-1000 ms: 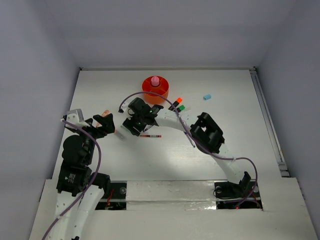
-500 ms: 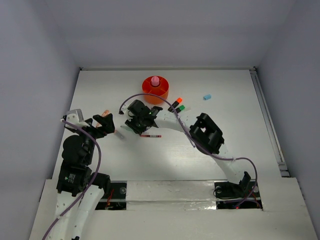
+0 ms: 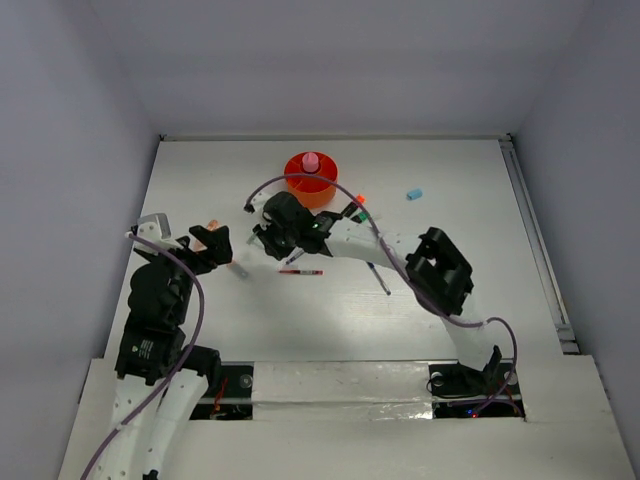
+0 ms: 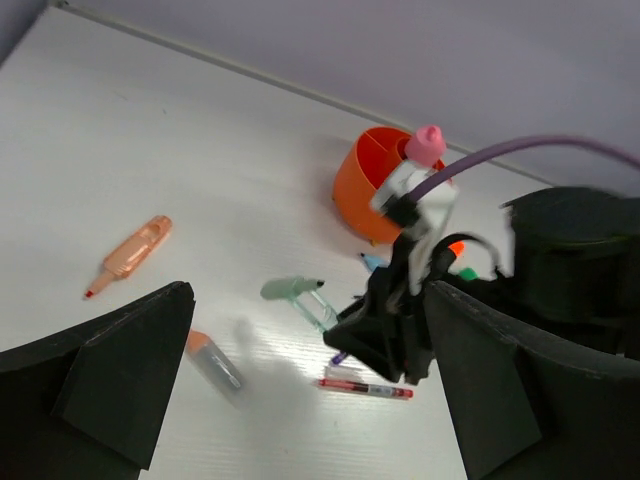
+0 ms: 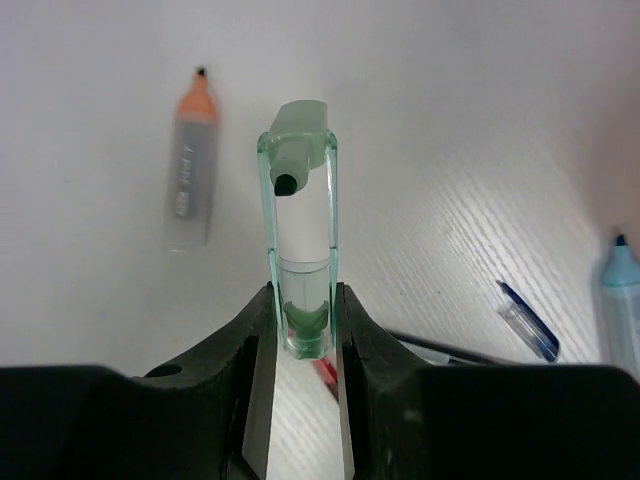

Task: Sort the stationery into containers
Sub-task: Pick up the pen from the center of the board, then close the pen cap on the pen.

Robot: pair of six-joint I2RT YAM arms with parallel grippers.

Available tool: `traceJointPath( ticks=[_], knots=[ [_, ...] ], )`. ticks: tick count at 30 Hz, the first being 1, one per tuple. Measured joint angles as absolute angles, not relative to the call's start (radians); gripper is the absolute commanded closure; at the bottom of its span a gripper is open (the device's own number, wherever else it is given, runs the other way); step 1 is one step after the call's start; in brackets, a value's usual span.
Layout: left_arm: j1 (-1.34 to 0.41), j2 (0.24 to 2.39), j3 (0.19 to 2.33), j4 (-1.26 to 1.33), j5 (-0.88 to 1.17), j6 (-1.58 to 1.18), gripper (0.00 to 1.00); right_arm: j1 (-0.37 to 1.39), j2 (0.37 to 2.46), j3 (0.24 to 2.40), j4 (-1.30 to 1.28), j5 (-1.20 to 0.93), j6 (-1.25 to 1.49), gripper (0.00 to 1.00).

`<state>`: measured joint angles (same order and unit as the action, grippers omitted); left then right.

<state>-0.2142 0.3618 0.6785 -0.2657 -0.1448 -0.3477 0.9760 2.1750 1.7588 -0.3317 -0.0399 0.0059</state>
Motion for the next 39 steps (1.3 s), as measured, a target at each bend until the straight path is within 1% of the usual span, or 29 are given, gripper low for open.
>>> traceJointPath(
  ticks=[7,9,10,12,15,16,19,20,21,26,29,32,39],
  knots=[
    [-0.215,0.485,0.646,-0.163,0.047,-0.448,0.01,0.977,1.846,1.562,-0.229,-0.031,0.085,0.92],
    [-0.215,0.52,0.627,-0.125,0.076,-0.478,0.2,0.977,1.766,1.5,-0.223,-0.027,0.106,0.92],
    [-0.215,0.528,0.608,-0.097,0.093,-0.493,0.25,0.977,1.726,1.466,-0.225,-0.025,0.115,0.93],
    [-0.216,0.534,0.566,-0.041,0.13,-0.524,0.3,0.977,1.669,1.425,-0.249,-0.022,0.13,0.95],
    [-0.232,0.535,0.506,0.036,0.183,-0.567,0.3,0.977,1.612,1.406,-0.322,-0.021,0.147,0.96],
    [-0.243,0.537,0.487,0.07,0.199,-0.579,0.32,0.977,1.594,1.406,-0.352,-0.02,0.152,0.96],
    [-0.297,0.538,0.447,0.157,0.229,-0.595,0.42,0.974,1.549,1.421,-0.447,-0.025,0.169,0.98],
    [-0.316,0.538,0.435,0.186,0.233,-0.596,0.49,0.972,1.54,1.434,-0.479,-0.033,0.176,0.99],
    [-0.338,0.537,0.423,0.219,0.236,-0.598,0.51,0.965,1.536,1.45,-0.509,-0.045,0.183,1.0],
    [-0.427,0.512,0.351,0.36,0.232,-0.576,0.54,0.928,1.533,1.55,-0.641,-0.125,0.214,1.0],
    [-0.462,0.513,0.335,0.419,0.227,-0.553,0.54,0.907,1.532,1.589,-0.689,-0.159,0.23,1.0],
    [-0.501,0.513,0.331,0.465,0.216,-0.528,0.53,0.889,1.526,1.602,-0.71,-0.196,0.248,1.0],
    [-0.57,0.553,0.325,0.54,0.173,-0.471,0.53,0.881,1.523,1.604,-0.733,-0.284,0.274,1.0]
  ],
)
